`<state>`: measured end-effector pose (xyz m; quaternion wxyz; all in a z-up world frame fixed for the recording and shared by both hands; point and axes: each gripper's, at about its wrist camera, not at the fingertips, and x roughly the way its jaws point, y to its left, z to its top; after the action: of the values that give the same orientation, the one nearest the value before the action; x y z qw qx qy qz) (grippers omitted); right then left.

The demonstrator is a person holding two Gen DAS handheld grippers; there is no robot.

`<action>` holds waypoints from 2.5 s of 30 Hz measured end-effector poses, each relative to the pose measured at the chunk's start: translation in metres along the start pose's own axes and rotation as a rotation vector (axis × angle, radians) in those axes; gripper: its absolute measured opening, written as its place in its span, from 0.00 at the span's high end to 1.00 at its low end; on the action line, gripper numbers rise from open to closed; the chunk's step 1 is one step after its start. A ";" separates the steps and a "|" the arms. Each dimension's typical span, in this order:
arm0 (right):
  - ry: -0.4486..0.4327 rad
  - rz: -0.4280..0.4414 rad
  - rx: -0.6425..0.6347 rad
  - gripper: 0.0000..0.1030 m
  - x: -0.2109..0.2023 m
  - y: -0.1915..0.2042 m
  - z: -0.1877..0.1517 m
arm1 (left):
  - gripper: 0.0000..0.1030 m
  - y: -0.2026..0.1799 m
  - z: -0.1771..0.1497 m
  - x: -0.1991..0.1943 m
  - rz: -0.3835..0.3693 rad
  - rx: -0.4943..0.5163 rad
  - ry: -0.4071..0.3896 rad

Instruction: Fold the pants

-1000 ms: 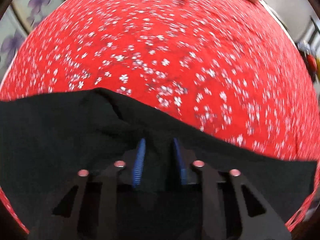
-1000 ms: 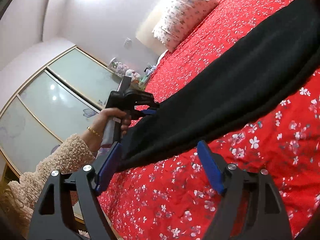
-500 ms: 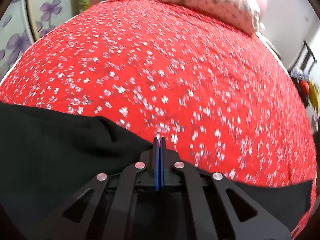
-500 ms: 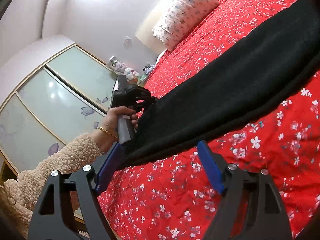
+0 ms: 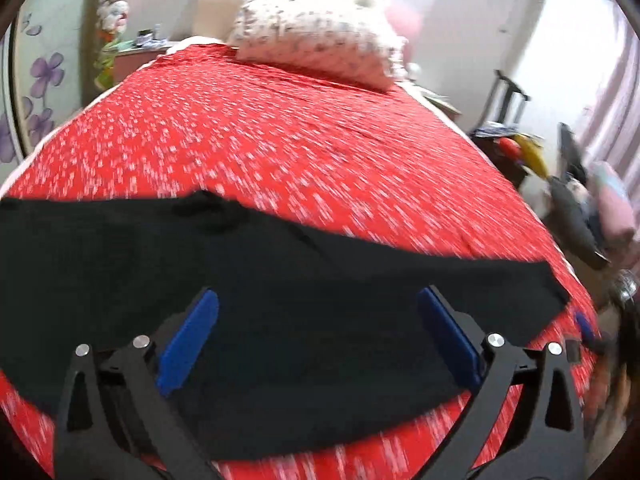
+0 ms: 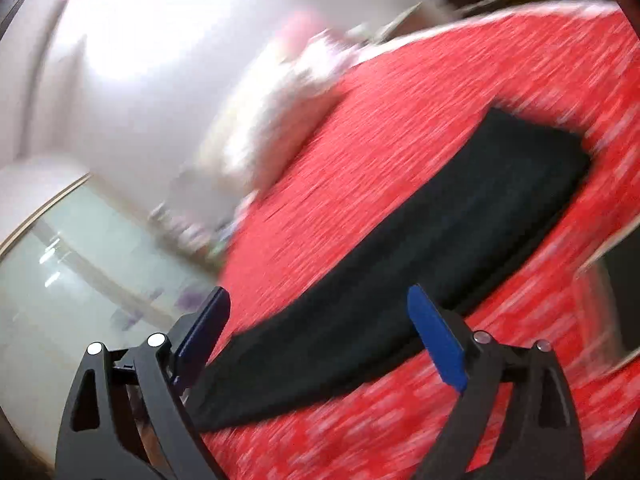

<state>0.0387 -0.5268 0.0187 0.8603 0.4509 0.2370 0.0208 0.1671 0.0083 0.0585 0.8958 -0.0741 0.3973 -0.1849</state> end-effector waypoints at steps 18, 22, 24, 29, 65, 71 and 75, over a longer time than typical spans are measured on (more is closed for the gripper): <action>-0.028 -0.380 0.326 0.39 -0.005 -0.116 0.060 | 0.02 0.042 -0.105 -0.051 -0.101 -0.252 0.035; -0.049 -0.350 0.300 0.39 -0.003 -0.119 0.065 | 0.02 0.046 -0.107 -0.045 -0.105 -0.264 0.052; -0.059 -0.335 0.279 0.39 -0.003 -0.118 0.065 | 0.02 0.045 -0.109 -0.045 -0.102 -0.255 0.054; -0.056 -0.351 0.208 0.44 0.008 -0.115 0.066 | 0.02 0.048 -0.110 -0.041 -0.107 -0.261 0.062; 0.489 0.011 -0.391 0.84 0.216 0.189 -0.147 | 0.02 0.091 -0.151 -0.112 -0.085 -0.379 -0.079; 0.524 0.001 -0.343 0.84 0.232 0.190 -0.169 | 0.02 0.113 -0.161 -0.117 -0.066 -0.430 -0.082; 0.496 0.086 -0.378 0.85 0.226 0.221 -0.177 | 0.02 0.121 -0.165 -0.118 -0.068 -0.452 -0.089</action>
<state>0.2028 -0.2036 0.0188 0.8432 0.2735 0.4124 0.2102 0.0055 0.1681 -0.0051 0.8662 -0.2944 0.3861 -0.1180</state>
